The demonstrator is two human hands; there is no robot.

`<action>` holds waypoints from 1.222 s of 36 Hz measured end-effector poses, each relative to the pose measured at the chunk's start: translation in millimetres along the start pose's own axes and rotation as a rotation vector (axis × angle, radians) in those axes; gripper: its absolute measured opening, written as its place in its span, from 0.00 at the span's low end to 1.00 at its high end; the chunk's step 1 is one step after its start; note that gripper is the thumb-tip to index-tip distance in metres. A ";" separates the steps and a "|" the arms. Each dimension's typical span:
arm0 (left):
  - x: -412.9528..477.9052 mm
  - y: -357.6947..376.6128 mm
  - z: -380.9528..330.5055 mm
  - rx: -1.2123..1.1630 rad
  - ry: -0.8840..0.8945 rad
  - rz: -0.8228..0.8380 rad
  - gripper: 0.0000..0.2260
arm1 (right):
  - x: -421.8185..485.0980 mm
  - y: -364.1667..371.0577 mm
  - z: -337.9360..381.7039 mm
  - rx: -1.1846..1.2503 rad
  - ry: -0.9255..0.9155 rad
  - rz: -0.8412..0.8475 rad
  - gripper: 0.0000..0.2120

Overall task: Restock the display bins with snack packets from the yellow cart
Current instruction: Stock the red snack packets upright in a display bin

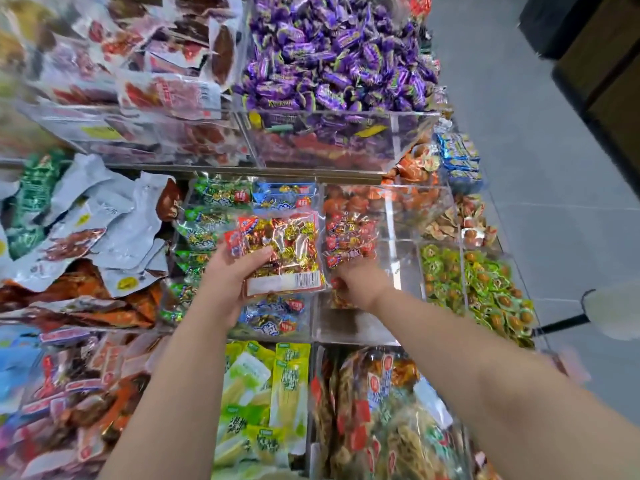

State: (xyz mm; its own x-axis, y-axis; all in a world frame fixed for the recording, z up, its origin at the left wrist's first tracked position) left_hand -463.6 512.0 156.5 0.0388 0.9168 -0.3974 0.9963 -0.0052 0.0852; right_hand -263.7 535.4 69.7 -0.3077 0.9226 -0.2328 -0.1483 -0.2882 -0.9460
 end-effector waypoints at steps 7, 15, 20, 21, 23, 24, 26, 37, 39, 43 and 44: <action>4.7 8.0 -4.9 -0.032 0.018 0.031 0.27 | -25.4 10.8 -40.7 0.106 0.268 -0.181 0.53; 13.5 16.4 -11.3 -0.031 0.036 0.049 0.18 | -39.3 59.3 -81.0 0.837 0.823 -0.027 0.67; 16.6 16.5 -14.0 -0.031 0.046 0.050 0.19 | -24.9 63.0 -80.6 1.055 0.828 -0.143 0.44; 16.9 16.2 -14.2 -0.035 0.046 0.049 0.20 | -22.1 61.8 -79.7 1.063 0.827 -0.176 0.39; 16.8 14.9 -14.9 -0.035 0.043 0.046 0.22 | -18.4 58.1 -76.0 1.095 0.819 -0.257 0.35; 17.1 13.9 -15.0 -0.034 0.041 0.044 0.22 | -17.6 56.5 -74.3 1.102 0.807 -0.298 0.36; 17.7 12.3 -15.0 -0.029 0.036 0.039 0.22 | -17.9 56.6 -72.4 1.088 0.773 -0.352 0.40; 17.6 12.7 -13.1 -0.040 0.024 0.011 0.24 | -25.2 59.8 -55.4 1.724 0.767 -0.157 0.38; 16.8 16.1 -12.7 -0.042 0.024 0.020 0.23 | -33.5 64.5 -63.9 1.433 0.830 -0.128 0.51; 14.1 27.5 -13.1 -0.011 0.030 0.070 0.24 | -43.9 51.3 -71.5 1.270 0.867 -0.222 0.63; 13.8 29.5 -12.4 0.015 0.034 0.083 0.23 | -45.6 47.4 -72.3 1.289 0.888 -0.232 0.58</action>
State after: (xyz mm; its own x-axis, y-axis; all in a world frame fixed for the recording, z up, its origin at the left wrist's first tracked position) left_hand -434.6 529.4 164.9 0.1189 0.9258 -0.3588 0.9909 -0.0874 0.1028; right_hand -188.8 498.2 19.2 0.3911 0.6924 -0.6064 -0.9203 0.2854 -0.2676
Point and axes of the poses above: each hand's wrist, its own x-axis towards the middle knuckle, its own y-axis out of the palm, z = x × y, the point moved 9 cm from there along x, towards the middle knuckle, and after that the axes turned 9 degrees about x, right-handed, at the moved point
